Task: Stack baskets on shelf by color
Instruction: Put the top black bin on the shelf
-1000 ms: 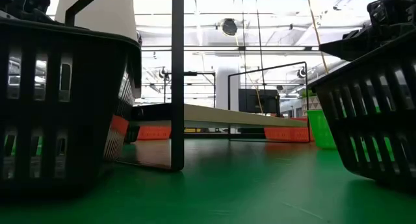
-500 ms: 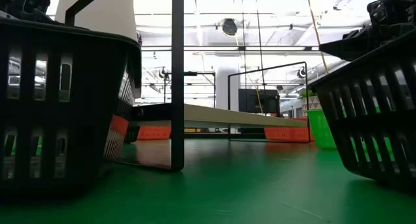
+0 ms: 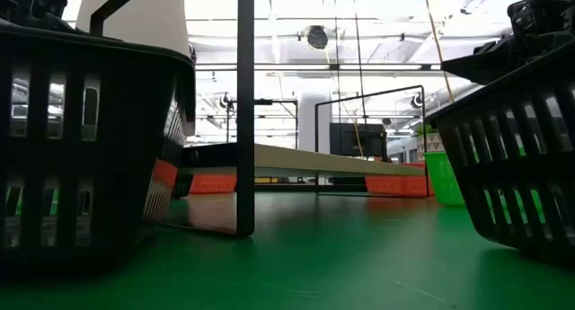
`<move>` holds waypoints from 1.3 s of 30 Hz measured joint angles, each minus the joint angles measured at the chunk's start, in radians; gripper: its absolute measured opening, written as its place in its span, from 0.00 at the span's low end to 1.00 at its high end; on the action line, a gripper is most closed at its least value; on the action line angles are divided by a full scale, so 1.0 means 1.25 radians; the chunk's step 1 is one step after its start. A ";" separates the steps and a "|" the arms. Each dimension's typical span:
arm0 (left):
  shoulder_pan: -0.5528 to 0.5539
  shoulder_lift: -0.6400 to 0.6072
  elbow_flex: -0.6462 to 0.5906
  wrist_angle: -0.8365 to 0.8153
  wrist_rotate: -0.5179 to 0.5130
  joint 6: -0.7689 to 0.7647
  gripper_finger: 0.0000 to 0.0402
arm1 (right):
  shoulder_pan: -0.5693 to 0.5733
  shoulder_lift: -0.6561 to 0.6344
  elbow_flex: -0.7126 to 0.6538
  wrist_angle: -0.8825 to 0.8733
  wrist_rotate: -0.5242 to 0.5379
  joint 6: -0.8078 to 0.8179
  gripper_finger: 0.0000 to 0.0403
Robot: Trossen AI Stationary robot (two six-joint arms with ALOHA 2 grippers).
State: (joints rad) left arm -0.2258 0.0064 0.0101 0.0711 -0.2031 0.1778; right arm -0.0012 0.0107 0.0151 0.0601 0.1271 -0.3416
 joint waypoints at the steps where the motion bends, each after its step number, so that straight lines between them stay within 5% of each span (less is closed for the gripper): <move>1: 0.000 0.000 0.000 0.000 0.000 0.001 0.10 | 0.000 0.000 0.000 0.000 0.000 0.000 0.00; 24: 0.000 0.000 0.005 0.061 0.005 0.030 0.10 | 0.000 0.000 0.000 0.039 0.001 0.028 0.00; 30: 0.001 0.006 0.115 -0.023 0.025 0.068 0.10 | 0.000 0.000 0.000 0.048 0.000 0.032 0.00; 39: 0.001 0.132 0.349 -0.211 0.012 -0.032 0.10 | 0.000 0.000 0.000 0.051 0.001 0.034 0.00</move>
State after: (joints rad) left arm -0.2249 0.1716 0.4467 -0.1929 -0.1877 0.1376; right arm -0.0011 0.0109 0.0151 0.1233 0.1283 -0.2989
